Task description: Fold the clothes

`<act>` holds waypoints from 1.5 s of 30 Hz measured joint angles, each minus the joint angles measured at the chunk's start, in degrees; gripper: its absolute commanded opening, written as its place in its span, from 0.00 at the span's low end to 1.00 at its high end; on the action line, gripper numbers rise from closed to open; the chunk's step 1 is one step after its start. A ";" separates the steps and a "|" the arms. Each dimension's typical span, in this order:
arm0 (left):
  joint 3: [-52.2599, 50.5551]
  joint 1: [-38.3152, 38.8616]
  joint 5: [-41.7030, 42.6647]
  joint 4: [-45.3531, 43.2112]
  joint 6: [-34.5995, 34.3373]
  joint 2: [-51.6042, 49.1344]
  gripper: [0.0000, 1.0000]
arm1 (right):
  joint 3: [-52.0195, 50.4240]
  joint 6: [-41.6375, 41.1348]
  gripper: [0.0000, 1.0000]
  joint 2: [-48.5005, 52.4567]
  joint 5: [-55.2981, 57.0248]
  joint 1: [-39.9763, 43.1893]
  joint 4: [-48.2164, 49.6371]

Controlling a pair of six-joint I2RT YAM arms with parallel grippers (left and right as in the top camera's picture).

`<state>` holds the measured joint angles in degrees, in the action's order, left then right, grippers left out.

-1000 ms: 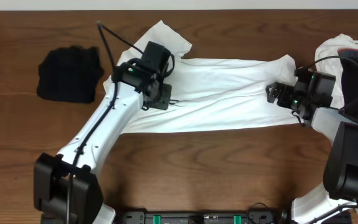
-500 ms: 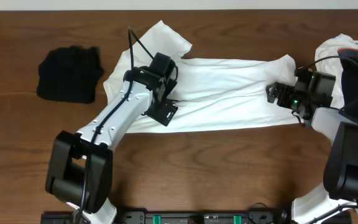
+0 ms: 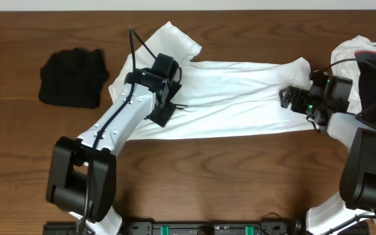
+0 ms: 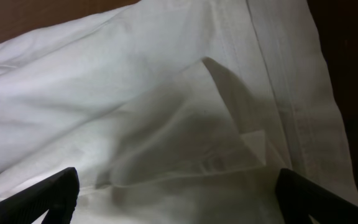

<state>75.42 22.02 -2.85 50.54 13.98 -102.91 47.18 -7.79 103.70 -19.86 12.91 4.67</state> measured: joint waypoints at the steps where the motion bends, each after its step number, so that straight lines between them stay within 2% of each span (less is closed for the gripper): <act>1: 0.00 -0.04 0.76 0.00 0.00 0.00 0.98 | 0.00 0.00 0.99 0.00 0.00 0.00 0.00; 3: 0.00 -0.09 2.93 0.00 -0.04 0.00 0.98 | 0.00 0.00 0.99 0.00 0.00 0.00 0.00; 4: 0.00 -0.09 3.78 0.00 -0.04 0.00 0.94 | 0.00 0.00 0.99 -0.02 0.00 0.00 -0.02; 7: -0.02 -0.09 6.25 -0.50 -1.38 0.00 0.34 | 0.00 0.00 0.99 -0.02 0.00 0.00 -0.02; 8: -0.02 -0.15 6.64 -0.98 -2.64 0.00 0.24 | 0.00 0.00 0.99 -0.02 0.00 0.00 -0.02; 10: -0.02 -0.50 7.13 -1.73 -6.82 0.00 0.15 | 0.00 0.00 0.99 -0.02 0.00 0.00 -0.02; 17: -0.04 -4.24 6.43 -2.86 -34.10 0.00 0.17 | 0.00 0.00 0.99 -0.04 0.02 0.00 -0.11; 18: -0.04 -4.83 6.29 -3.56 -37.90 0.00 0.28 | 0.00 0.00 0.99 -0.04 0.04 0.00 -0.11; 22: -0.24 -5.64 5.86 -7.98 -48.17 0.00 0.36 | 0.00 0.00 0.99 -0.04 0.04 0.00 -0.11; 30: -4.42 -5.57 5.01 -10.86 -59.71 0.00 0.37 | 0.02 0.00 0.99 -0.04 0.07 0.00 -0.11; 34: -7.61 -5.57 4.59 -12.57 -65.22 0.00 0.42 | 0.02 0.00 0.99 -0.04 0.07 0.00 -0.13; 38: -9.64 -5.57 4.31 -15.58 -67.82 0.00 0.47 | 0.02 0.00 0.99 -0.04 0.07 0.00 -0.13; 45: -12.22 -5.57 4.13 -20.17 -69.53 0.00 0.49 | 0.02 0.00 0.99 -0.04 0.07 0.00 -0.13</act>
<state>63.20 16.45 1.28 30.37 -55.55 -102.91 47.20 -7.79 103.66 -19.79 12.91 4.54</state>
